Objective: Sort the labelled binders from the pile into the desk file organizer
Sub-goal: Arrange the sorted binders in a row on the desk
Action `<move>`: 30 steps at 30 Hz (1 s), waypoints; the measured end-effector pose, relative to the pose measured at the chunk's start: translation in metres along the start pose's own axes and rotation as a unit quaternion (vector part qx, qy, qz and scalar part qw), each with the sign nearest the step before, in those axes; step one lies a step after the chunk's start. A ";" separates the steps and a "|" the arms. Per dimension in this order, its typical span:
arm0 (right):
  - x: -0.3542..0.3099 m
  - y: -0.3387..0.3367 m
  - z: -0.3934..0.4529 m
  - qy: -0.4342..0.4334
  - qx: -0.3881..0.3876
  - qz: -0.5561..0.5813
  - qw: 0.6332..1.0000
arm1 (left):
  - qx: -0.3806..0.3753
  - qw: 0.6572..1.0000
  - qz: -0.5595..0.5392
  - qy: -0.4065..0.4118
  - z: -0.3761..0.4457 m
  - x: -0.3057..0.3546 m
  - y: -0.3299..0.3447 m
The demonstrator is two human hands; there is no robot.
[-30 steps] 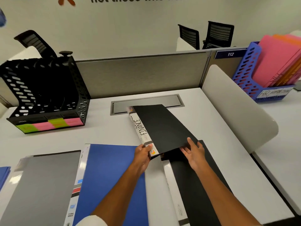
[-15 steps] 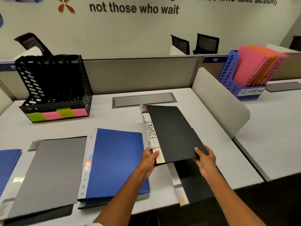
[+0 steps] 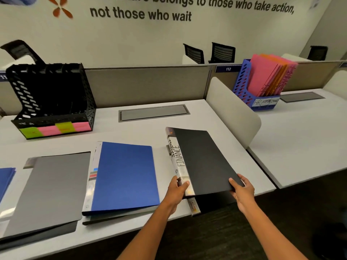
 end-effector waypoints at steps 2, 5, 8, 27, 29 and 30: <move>0.006 -0.009 0.005 -0.002 0.001 -0.018 1.000 | 0.017 0.999 0.028 -0.002 -0.001 -0.006 0.003; 0.013 -0.020 0.012 -0.018 -0.011 -0.066 0.998 | 0.053 0.997 0.059 -0.011 -0.002 -0.020 0.006; 0.015 -0.028 0.017 -0.060 -0.019 -0.158 0.985 | 0.082 0.992 0.092 -0.017 -0.005 -0.034 0.011; 0.021 -0.024 0.051 -0.194 -0.117 -0.494 0.840 | 0.236 0.917 0.320 -0.025 0.006 -0.043 0.026; 0.016 -0.011 0.047 -0.233 -0.144 -0.470 0.839 | 0.276 0.909 0.311 -0.019 0.001 -0.040 0.020; 0.013 -0.003 0.045 -0.248 -0.158 -0.460 0.838 | 0.295 0.904 0.308 -0.014 -0.003 -0.038 0.015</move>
Point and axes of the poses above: each hand's wrist, its own z-axis towards the middle knuckle, its own y-axis out of the palm, x = y × z, the point moved 5 cm from there along z, towards the middle knuckle, and after that the axes turned 9 degrees about -y, right-handed, at the moved point
